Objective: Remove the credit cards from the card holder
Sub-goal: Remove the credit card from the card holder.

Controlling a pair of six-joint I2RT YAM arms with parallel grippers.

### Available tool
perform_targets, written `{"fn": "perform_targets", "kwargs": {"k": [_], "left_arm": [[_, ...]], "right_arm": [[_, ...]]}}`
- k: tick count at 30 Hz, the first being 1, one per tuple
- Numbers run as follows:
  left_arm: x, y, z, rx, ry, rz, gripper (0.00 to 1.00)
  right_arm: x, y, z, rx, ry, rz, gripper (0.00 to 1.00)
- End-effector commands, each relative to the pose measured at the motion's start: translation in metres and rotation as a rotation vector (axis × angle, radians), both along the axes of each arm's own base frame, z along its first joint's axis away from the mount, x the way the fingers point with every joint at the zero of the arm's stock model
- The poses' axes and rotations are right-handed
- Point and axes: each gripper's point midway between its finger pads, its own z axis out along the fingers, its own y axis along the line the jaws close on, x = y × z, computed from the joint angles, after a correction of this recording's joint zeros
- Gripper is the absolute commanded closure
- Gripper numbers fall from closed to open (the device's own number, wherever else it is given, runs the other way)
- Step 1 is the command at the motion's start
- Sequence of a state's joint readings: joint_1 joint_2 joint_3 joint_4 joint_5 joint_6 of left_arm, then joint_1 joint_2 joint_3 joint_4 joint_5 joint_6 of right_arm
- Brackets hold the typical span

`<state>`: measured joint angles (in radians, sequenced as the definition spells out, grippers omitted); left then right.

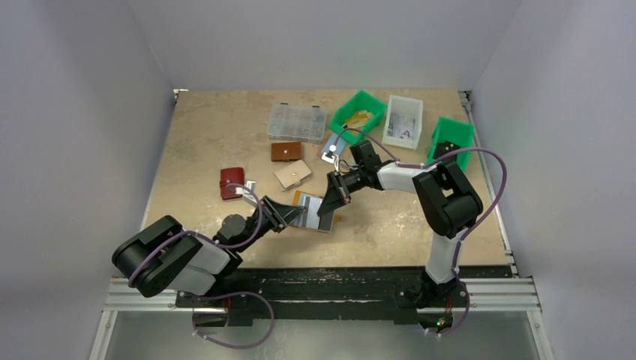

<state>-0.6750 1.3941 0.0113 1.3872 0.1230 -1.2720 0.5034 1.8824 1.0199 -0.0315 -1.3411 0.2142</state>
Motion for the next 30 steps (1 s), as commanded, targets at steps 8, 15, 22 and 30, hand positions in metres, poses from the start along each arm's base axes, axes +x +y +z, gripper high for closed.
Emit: {"fn": "perform_targets", "kwargs": {"k": [8,15,22,30], "left_arm": [[-0.009,0.004,0.009,-0.024,-0.039,-0.053,0.86],[-0.008,0.009,0.007,-0.038,-0.022,-0.035,1.00],[-0.008,0.021,0.006,-0.068,-0.003,-0.004,1.00],[-0.009,0.028,-0.011,-0.039,0.053,0.014,1.00]], "right_arm": [[0.003,0.002,0.003,0.022,-0.017,0.022,1.00],[0.004,0.000,-0.003,0.012,-0.015,0.024,1.00],[0.004,-0.001,-0.011,-0.004,-0.011,0.029,1.00],[0.006,-0.003,-0.025,-0.036,-0.011,0.026,1.00]]}}
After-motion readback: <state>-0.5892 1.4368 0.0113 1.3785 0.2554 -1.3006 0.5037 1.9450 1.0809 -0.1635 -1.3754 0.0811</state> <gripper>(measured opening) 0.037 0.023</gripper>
